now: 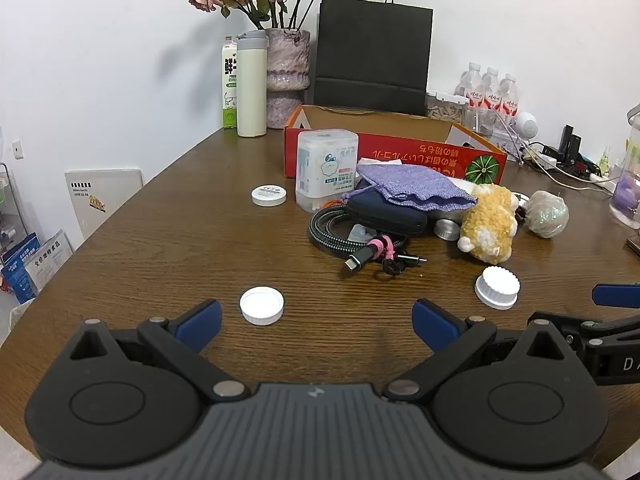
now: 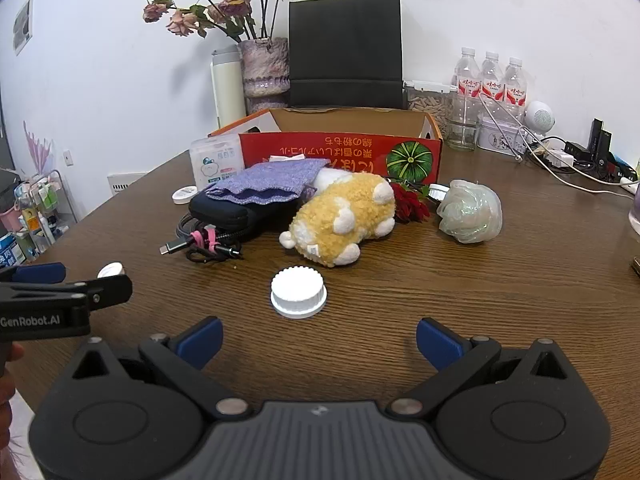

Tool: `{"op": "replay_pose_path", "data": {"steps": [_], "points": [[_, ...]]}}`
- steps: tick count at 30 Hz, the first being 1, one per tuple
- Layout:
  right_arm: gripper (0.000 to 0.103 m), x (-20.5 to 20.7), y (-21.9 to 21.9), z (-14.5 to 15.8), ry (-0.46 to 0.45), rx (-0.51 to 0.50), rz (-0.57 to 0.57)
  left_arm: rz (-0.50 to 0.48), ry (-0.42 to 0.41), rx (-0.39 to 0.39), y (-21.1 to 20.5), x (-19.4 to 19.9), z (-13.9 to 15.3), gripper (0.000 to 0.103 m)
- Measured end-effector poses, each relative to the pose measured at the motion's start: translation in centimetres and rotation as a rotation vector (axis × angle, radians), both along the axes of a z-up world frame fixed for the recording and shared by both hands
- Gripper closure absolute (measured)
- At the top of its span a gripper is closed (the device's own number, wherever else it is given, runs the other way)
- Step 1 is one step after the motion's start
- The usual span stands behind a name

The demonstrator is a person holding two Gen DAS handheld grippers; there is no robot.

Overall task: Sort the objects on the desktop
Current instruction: 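Grasp the flat white lid with the left tool while the right tool grasps the ribbed white cap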

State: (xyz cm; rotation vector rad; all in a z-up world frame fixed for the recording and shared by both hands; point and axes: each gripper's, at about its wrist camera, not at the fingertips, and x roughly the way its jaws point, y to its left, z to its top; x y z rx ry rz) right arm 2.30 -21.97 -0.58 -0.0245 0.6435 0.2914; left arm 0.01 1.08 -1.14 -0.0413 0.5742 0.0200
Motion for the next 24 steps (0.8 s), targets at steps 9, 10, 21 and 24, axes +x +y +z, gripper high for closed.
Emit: {"op": "replay_pose_path", "data": {"steps": [9,10,21,24], "points": [[0.0,0.0,0.1,0.0,0.0,-0.004,0.001,0.001,0.005,-0.002,0.2,0.0,-0.1,0.0],[0.0,-0.1,0.1,0.0,0.001,-0.005,0.002,0.002,0.006,-0.003,0.3,0.0,-0.1,0.0],[0.0,-0.3,1.0,0.3,-0.005,-0.023,0.015,0.014,0.012,-0.012,1.0,-0.3,0.0,0.0],[0.0,-0.3,1.2,0.4,-0.008,-0.029,0.02,0.015,0.009,-0.011,1.1,-0.3,0.0,0.0]]}}
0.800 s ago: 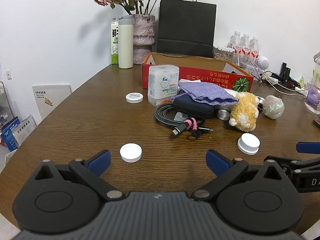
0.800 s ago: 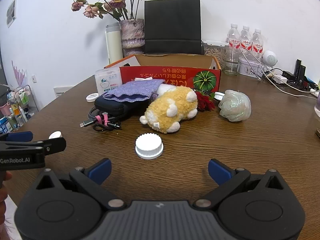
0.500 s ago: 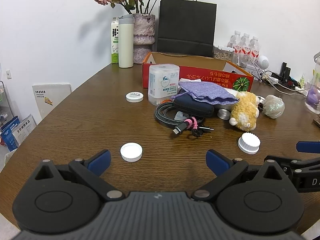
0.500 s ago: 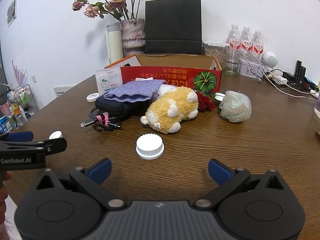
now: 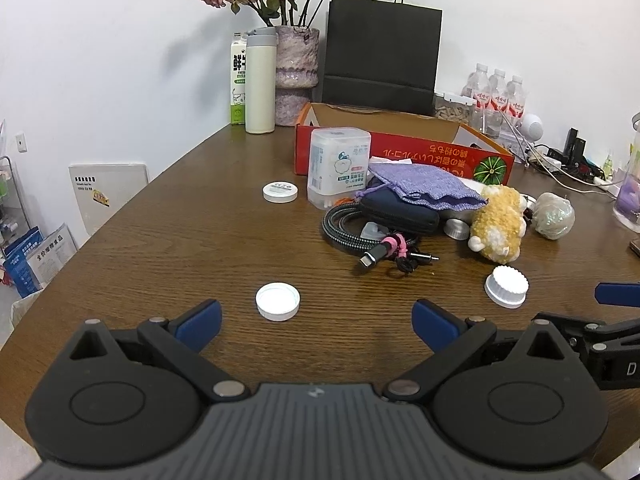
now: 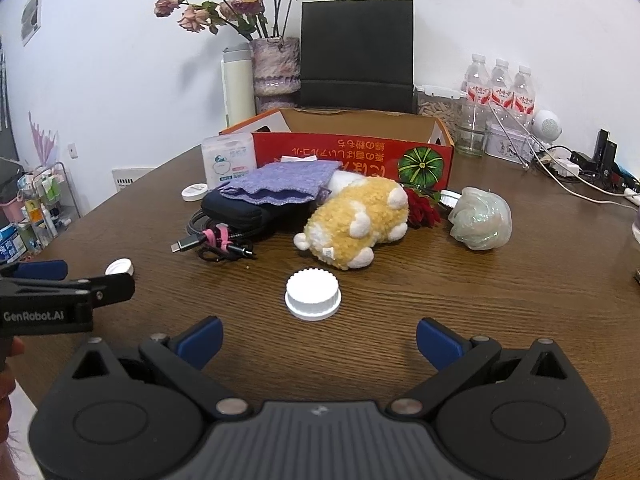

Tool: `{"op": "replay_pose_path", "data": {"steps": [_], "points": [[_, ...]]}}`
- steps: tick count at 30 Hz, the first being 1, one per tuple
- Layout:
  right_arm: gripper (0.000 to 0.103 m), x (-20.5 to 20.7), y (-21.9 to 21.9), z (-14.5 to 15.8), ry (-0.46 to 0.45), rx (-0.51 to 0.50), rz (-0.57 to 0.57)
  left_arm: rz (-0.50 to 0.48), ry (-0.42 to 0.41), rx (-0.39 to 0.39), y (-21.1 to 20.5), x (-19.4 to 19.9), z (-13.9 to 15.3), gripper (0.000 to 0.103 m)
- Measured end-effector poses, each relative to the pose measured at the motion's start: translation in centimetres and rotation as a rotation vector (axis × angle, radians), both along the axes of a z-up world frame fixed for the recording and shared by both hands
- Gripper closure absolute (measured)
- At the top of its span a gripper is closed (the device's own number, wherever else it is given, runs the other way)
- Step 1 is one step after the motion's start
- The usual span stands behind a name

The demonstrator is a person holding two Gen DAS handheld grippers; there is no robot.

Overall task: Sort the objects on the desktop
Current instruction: 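Grasp the flat white lid with the left tool while the right tool grasps the ribbed white cap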

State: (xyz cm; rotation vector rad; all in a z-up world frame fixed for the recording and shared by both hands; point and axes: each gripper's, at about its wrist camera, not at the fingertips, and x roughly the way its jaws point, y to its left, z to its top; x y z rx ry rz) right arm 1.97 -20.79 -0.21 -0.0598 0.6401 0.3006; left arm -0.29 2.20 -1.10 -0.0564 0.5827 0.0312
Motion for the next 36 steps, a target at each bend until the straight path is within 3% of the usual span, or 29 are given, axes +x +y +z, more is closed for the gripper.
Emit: {"op": "replay_pose_path", "data": {"steps": [16,19,26,32,36], "points": [[0.0,2.0,0.1,-1.0,0.009,-0.027,-0.012,0.025,0.054,0.019,0.7,2.6,-1.3,0.0],[0.005,2.9,0.3,-1.4,0.017,-0.03,-0.01,0.032,0.063,0.03,0.9,3.4,-1.7,0.0],[0.012,4.9,1.4,-1.9,0.043,-0.025,0.031,0.026,0.084,0.051,1.4,4.6,-2.1,0.025],[0.025,5.8,2.3,-2.4,0.051,-0.038,0.055,0.012,0.07,0.052,1.7,4.7,-2.0,0.047],[0.04,5.8,2.6,-2.3,0.041,-0.041,0.081,0.0,0.061,0.048,1.8,4.7,-1.9,0.064]]}}
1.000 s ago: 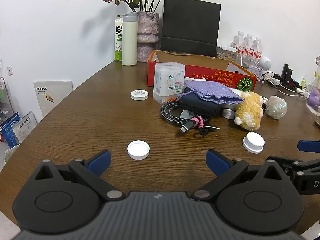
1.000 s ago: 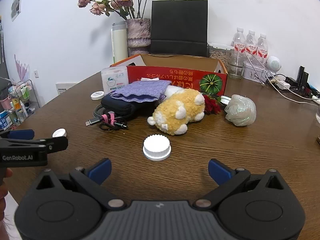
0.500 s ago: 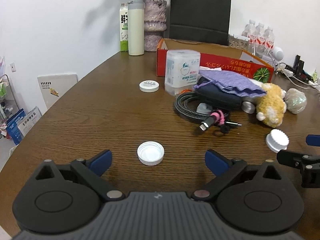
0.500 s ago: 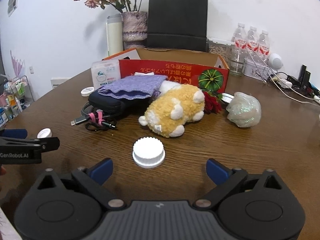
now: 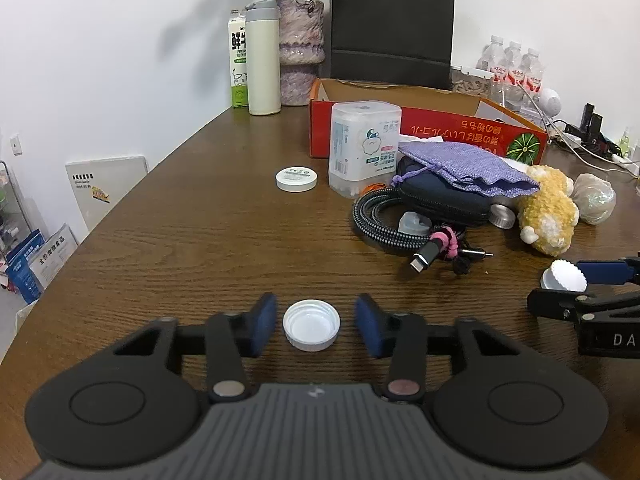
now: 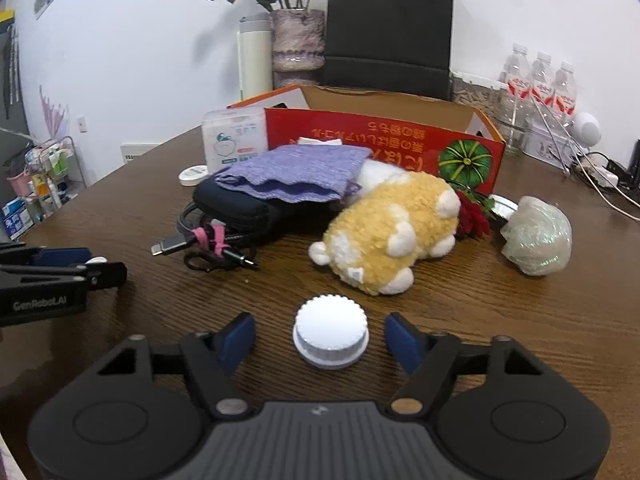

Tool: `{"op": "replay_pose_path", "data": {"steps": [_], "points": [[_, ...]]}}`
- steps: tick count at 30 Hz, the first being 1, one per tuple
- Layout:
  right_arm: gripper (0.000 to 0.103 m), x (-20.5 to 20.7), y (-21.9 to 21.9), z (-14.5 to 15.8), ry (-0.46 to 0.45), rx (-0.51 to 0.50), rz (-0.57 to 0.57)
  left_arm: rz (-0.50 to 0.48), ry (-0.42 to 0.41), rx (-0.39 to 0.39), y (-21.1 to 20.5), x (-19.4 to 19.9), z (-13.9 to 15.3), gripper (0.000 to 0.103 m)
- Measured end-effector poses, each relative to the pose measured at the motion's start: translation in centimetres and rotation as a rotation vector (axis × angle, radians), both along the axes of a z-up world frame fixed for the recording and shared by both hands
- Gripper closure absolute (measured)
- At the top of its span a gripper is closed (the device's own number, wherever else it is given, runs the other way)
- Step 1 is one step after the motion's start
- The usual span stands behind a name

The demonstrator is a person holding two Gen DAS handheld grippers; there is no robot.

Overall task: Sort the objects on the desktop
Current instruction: 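Grasp the flat white lid with the left tool while the right tool grasps the ribbed white cap, then carry both caps over the cardboard box and open both tools to drop them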

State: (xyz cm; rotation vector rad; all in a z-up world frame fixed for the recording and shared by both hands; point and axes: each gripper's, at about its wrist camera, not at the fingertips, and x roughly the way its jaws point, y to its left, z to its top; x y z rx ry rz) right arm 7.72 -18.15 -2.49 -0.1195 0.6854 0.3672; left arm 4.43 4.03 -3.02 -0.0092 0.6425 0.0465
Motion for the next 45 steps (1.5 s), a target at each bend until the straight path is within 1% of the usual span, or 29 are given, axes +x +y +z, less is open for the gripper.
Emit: {"op": "replay_pose_path", "data": {"steps": [1,2,3,4,11,17,20,25,29,32,34,35,37,42,45], "points": [[0.046,0.0,0.0,0.0,-0.002,0.003,0.008,-0.001,-0.001,-0.001,0.0,0.0,0.0,0.072],[0.049,-0.1,0.0,0.1,-0.004,0.005,0.013,-0.003,-0.001,-0.005,0.0,0.0,0.1,0.074],[0.058,-0.1,-0.1,0.1,-0.007,0.007,0.016,-0.003,-0.001,-0.01,0.1,0.0,0.1,0.074],[0.064,-0.2,-0.1,0.1,-0.011,0.01,0.019,-0.002,-0.003,-0.014,0.2,-0.1,0.0,0.074],[0.064,-0.9,-0.7,0.3,-0.023,0.036,0.036,-0.008,-0.005,-0.024,0.0,-0.3,0.1,0.074],[0.064,-1.7,-1.1,1.3,-0.057,0.051,0.034,-0.008,-0.026,-0.04,0.0,-0.9,0.6,0.074],[0.064,-2.0,-1.6,2.1,-0.081,0.065,0.03,-0.011,-0.055,-0.051,0.2,-1.0,1.7,0.074],[0.064,-1.2,-2.3,4.4,-0.148,0.092,0.02,-0.032,-0.15,-0.062,0.2,-0.2,4.9,0.074],[0.064,0.3,-2.6,6.7,-0.216,0.112,0.017,-0.069,-0.221,-0.091,-0.1,1.7,7.9,0.074],[0.064,2.0,-2.8,8.3,-0.264,0.127,0.015,-0.085,-0.27,-0.096,-0.5,3.6,10.0,0.074],[0.064,3.5,-2.9,9.1,-0.283,0.144,0.014,-0.097,-0.299,-0.103,-0.9,5.1,11.3,0.074],[0.064,5.1,-3.0,9.9,-0.299,0.16,0.011,-0.099,-0.312,-0.107,-1.1,5.7,11.9,0.074],[0.064,5.9,-3.0,10.2,-0.306,0.165,0.009,-0.105,-0.334,-0.119,-1.5,7.4,13.0,0.074],[0.064,9.8,-3.1,11.5,-0.324,0.19,0.004,-0.138,-0.362,-0.153,-2.3,10.9,14.5,0.074],[0.064,12.1,-3.1,11.7,-0.316,0.19,0.009,-0.167,-0.341,-0.165,-2.9,13.3,14.6,0.074]]}}
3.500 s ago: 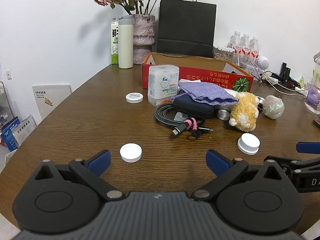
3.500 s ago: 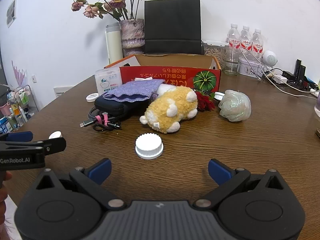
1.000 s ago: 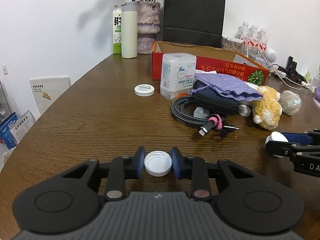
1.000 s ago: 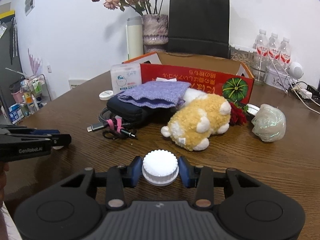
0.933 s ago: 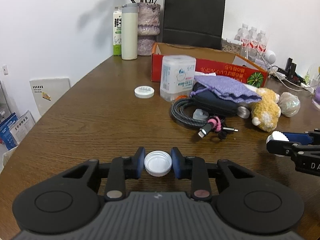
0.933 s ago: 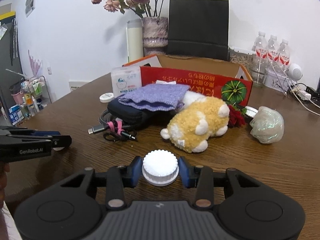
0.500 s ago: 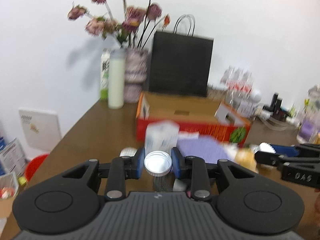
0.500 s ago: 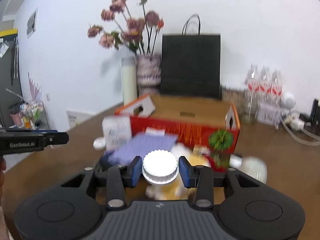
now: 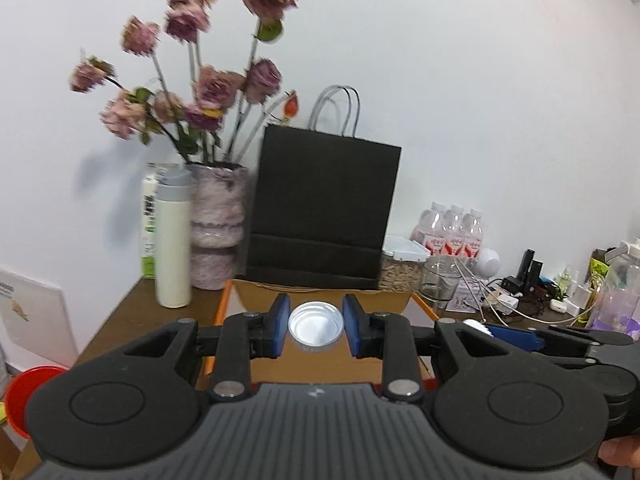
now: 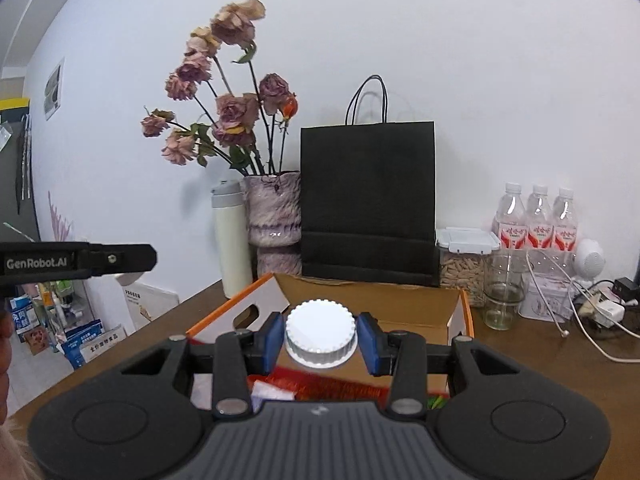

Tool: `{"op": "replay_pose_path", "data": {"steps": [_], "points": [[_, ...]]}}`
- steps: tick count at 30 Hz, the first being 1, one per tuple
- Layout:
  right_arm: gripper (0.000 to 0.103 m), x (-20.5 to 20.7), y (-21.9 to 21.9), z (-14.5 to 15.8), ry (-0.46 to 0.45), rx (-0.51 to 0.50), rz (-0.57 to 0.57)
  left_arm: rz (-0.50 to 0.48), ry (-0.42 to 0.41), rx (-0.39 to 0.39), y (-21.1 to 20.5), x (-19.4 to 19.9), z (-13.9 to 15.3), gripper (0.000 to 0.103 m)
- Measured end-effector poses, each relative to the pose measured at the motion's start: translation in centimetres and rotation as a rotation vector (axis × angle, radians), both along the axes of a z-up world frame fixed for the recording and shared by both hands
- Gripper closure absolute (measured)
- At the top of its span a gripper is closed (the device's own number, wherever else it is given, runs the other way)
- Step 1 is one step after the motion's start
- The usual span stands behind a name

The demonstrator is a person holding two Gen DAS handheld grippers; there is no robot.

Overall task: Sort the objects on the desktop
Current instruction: 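Carry both caps over the cardboard box and open both tools to drop them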

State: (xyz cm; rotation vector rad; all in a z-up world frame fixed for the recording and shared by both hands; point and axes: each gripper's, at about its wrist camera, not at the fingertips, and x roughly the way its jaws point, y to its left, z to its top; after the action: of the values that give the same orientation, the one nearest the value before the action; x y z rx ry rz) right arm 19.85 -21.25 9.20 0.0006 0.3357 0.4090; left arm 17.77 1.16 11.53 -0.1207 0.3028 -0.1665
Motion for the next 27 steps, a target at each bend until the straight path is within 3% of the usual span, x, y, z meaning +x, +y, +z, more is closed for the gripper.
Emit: {"op": "replay_pose_path", "data": {"steps": [5,12,18,23,27], "points": [[0.064,3.7,-0.1,-0.6,0.057,-0.006,0.009,-0.049,0.074,0.0,-0.7,3.7,-1.0,0.074],[0.064,6.9,-1.0,-0.1,0.168,-0.084,0.074,-0.133,0.167,0.147,-0.9,6.2,-0.3,0.074],[0.064,8.6,-1.5,1.2,0.225,-0.135,0.093,-0.162,0.261,0.214,-0.3,6.9,1.1,0.074],[0.064,10.9,-0.6,1.3,0.323,-0.211,0.106,-0.169,0.381,0.242,-0.9,9.4,1.2,0.074],[0.064,13.7,0.9,0.3,0.425,-0.27,0.111,-0.165,0.49,0.303,-2.8,13.3,-0.3,0.074]]}}
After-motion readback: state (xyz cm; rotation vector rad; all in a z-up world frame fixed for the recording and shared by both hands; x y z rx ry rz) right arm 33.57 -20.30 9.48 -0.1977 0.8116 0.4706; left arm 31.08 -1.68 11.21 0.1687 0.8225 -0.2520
